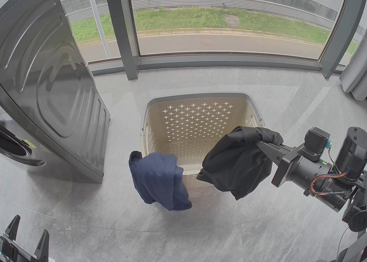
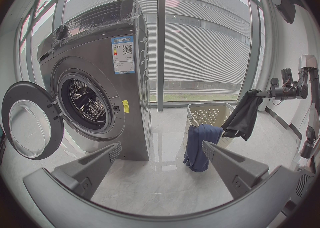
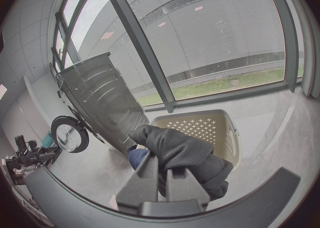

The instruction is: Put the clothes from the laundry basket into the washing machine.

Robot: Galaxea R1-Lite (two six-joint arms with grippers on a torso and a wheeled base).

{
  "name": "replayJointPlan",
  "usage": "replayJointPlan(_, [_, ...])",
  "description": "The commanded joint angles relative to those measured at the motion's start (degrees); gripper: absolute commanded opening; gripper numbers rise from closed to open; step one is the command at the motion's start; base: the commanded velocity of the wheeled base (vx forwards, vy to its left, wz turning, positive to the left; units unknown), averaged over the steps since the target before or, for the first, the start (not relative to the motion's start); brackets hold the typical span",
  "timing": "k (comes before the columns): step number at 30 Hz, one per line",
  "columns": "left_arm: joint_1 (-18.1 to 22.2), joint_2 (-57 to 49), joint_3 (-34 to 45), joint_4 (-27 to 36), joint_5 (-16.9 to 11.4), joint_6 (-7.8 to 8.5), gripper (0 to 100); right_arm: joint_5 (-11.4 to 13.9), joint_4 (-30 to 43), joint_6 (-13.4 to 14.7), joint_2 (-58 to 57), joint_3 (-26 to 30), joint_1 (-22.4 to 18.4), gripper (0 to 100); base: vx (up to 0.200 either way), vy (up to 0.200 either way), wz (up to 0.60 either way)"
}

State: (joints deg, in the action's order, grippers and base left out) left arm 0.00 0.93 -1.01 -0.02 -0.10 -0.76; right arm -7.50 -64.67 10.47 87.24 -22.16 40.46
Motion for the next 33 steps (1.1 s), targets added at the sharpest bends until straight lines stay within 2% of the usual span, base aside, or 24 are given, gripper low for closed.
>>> replayJointPlan(1, [-0.1, -0.6, 0.9, 0.0, -0.1, -0.04, 100, 0.0, -0.2, -0.1, -3.2, 0.9, -0.5, 0, -0.2, 0.0, 0.0])
replayJointPlan(21, [-0.4, 0.0, 0.9, 0.1, 0.0, -0.3, 100, 0.0, -0.7, -0.3, -3.0, 0.9, -1.2, 0, -0.2, 0.0, 0.0])
replayJointPlan(27, [-0.4, 0.0, 0.9, 0.1, 0.0, -0.3, 100, 0.0, -0.8, -0.2, -2.9, 0.6, -1.1, 0, 0.0, 0.0, 0.0])
replayJointPlan(33, [-0.4, 0.0, 0.9, 0.1, 0.0, -0.3, 100, -0.1, -0.8, -0.1, -3.3, 1.0, -1.2, 0, 0.0, 0.2, 0.0])
